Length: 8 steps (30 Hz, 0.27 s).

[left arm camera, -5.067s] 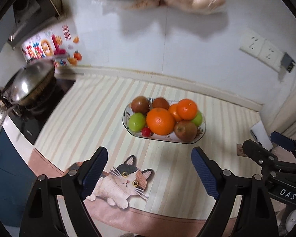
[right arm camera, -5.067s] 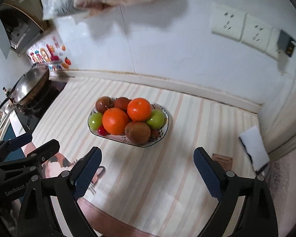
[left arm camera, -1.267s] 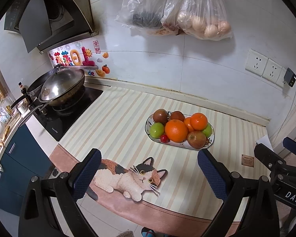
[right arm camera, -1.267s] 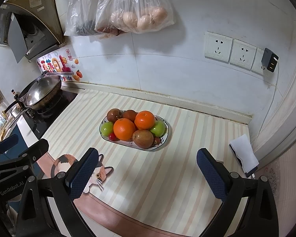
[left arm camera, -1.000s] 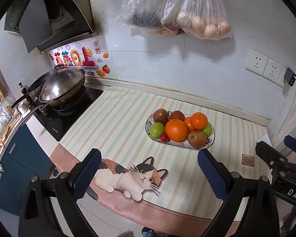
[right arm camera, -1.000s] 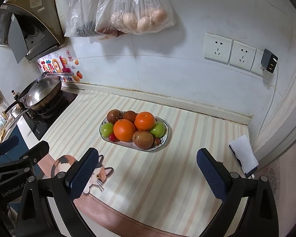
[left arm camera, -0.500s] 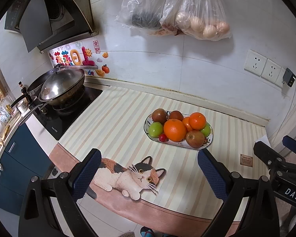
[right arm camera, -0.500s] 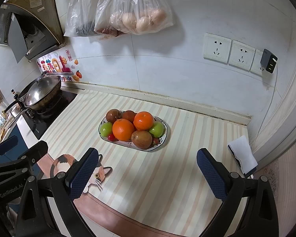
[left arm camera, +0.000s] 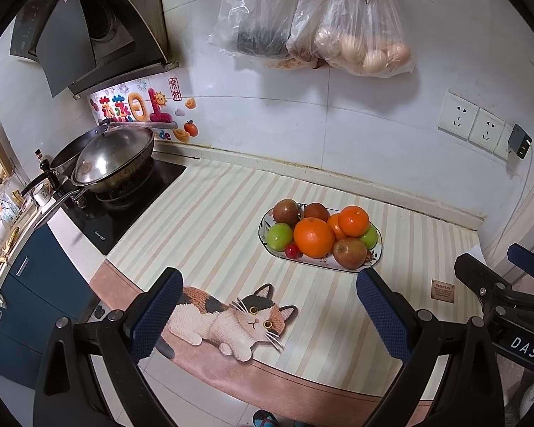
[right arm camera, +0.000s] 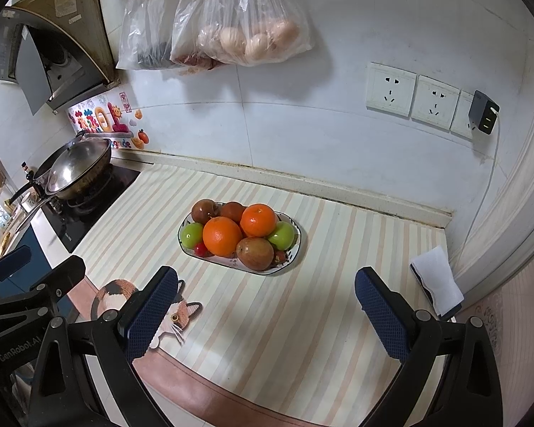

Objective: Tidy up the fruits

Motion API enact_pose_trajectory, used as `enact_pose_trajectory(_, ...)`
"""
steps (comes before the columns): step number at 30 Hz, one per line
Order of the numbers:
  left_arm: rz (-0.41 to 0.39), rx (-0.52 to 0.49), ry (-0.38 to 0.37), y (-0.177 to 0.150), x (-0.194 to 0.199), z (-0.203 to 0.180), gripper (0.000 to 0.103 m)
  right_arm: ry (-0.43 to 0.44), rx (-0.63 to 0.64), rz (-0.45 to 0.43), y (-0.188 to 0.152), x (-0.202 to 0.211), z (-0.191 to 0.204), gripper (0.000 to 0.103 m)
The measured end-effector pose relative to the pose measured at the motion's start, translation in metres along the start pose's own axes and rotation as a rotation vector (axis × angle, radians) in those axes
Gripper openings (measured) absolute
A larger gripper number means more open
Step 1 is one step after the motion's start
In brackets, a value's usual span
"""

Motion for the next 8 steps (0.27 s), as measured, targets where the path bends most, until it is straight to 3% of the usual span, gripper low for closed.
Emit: enact_pose_trajectory(8,-0.012,0.004,0.003,0.0007,0.0029,0.0003,0.1,0.001,0.001,-0.001,0.0001,0.0005,-0.0015,0.102)
Point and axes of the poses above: each gripper's, at about its wrist camera, not at the fingertips, and x roughly against the way its jaws point, z to its left, y to its top, the point moved 7 cm from there along -x, roughly the way its jaws point, and after that the axes turned 8 degrees about z, right-handed, at the moved point
